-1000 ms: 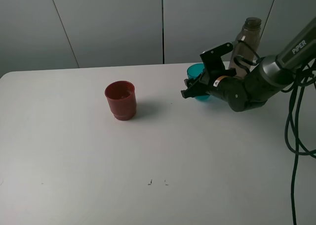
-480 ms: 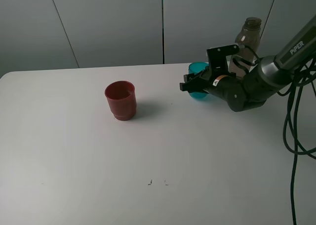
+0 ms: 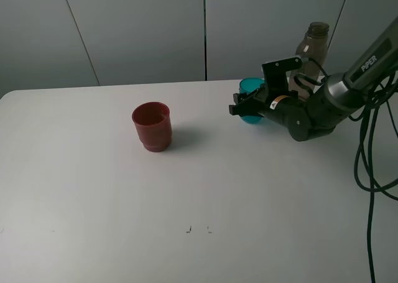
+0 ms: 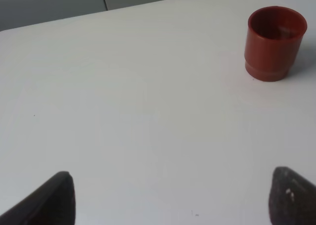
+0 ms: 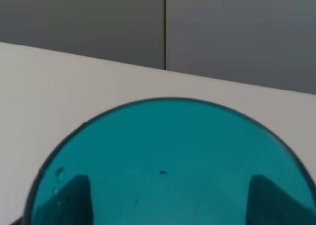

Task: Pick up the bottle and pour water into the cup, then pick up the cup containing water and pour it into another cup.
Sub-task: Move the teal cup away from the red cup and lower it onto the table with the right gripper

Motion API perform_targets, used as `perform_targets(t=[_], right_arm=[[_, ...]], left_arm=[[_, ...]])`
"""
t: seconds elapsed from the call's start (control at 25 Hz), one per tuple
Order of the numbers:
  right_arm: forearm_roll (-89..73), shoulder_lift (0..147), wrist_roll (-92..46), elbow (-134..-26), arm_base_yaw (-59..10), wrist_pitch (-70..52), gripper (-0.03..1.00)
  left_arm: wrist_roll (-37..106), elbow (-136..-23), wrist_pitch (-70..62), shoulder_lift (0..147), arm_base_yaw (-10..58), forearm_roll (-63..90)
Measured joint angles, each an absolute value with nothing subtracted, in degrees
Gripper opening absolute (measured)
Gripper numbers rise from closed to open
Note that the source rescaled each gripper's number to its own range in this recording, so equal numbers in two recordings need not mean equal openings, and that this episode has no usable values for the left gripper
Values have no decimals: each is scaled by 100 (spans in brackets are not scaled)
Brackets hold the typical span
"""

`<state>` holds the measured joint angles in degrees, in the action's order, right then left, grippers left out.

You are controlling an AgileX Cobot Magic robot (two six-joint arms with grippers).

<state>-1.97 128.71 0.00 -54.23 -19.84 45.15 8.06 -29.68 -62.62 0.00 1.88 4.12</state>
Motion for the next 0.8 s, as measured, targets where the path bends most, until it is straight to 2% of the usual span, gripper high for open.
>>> perform_targets(t=[0.52, 0.56, 0.6, 0.64, 0.72, 0.8], right_arm=[[0, 12902, 169, -5461, -1984, 4562, 7], [0, 12902, 283, -5461, -1984, 4544, 24], [0, 12913, 384, -5461, -1984, 4491, 63], [0, 12911, 438, -5461, -1984, 4453, 84], [0, 12911, 495, -5461, -1984, 4322, 96], [0, 12911, 518, -5461, -1984, 4216, 99]], left_arm=[[819, -2968, -6262, 0, 188, 412], [819, -2968, -6262, 0, 188, 412], [819, -2968, -6262, 0, 188, 412], [819, -2968, -6262, 0, 188, 412], [819, -2968, -6262, 0, 188, 412], [819, -2968, -6262, 0, 188, 412]])
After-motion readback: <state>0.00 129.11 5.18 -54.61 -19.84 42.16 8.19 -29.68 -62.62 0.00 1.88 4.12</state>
